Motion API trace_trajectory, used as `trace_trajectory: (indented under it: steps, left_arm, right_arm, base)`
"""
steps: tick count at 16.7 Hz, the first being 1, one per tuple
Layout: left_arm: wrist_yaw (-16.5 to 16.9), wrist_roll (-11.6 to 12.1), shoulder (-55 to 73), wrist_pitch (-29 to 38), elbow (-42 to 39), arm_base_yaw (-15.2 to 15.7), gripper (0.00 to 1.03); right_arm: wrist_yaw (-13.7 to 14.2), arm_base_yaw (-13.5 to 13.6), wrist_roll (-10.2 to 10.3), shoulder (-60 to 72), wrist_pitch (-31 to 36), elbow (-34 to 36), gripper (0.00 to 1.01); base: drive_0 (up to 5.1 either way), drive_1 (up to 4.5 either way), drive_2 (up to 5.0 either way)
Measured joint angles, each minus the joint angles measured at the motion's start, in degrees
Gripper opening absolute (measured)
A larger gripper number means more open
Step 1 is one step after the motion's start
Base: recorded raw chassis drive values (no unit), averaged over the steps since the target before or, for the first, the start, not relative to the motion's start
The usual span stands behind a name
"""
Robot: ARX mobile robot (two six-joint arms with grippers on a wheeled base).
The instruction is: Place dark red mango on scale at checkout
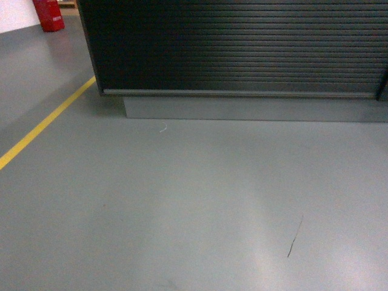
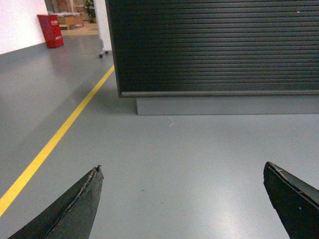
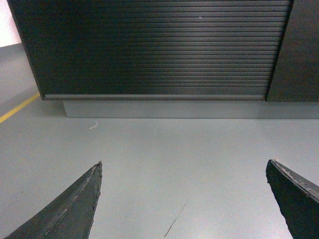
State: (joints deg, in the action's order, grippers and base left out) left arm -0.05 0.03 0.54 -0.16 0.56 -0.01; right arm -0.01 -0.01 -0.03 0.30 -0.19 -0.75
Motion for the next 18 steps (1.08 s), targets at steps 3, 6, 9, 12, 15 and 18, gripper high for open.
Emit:
trace_trajectory:
  steps: [3,6,9,12,15,18]
  left_arm:
    - [0.0,0.0,0.0,0.0,0.0,0.0,0.98]
    - [0.0,0.0,0.0,-0.2,0.0,0.0,0.98]
    - [0.0,0.0,0.0,0.0,0.0,0.0,0.98]
    - [0.0,0.0,0.0,0.1,0.0,0.0,0.98]
    - [0.0,0.0,0.0,0.1,0.0,0.0,0.98]
    - [0.0,0.0,0.0,0.0,0.0,0.0,0.98]
  right_arm:
    - [0.0,0.0,0.0,0.0,0.0,0.0,0.98]
    - [0.0,0.0,0.0,0.0,0.0,0.0,0.98]
    - [0.0,0.0,0.0,0.0,0.0,0.0,0.98]
    - [0.0,0.0,0.0,0.0,0.1,0.0,0.98]
    - [0.0,0.0,0.0,0.0,-0.2,0.0,0.98]
    - [0.0,0.0,0.0,0.0,0.0,0.0,0.98]
  base:
    - [0.1,4.32,-4.1]
    - [0.1,4.32,-4.1]
    - [0.1,4.32,-4.1]
    - [0.1,4.32,-4.1]
    - [0.1,4.32,-4.1]
    - [0.1,4.32,-4.1]
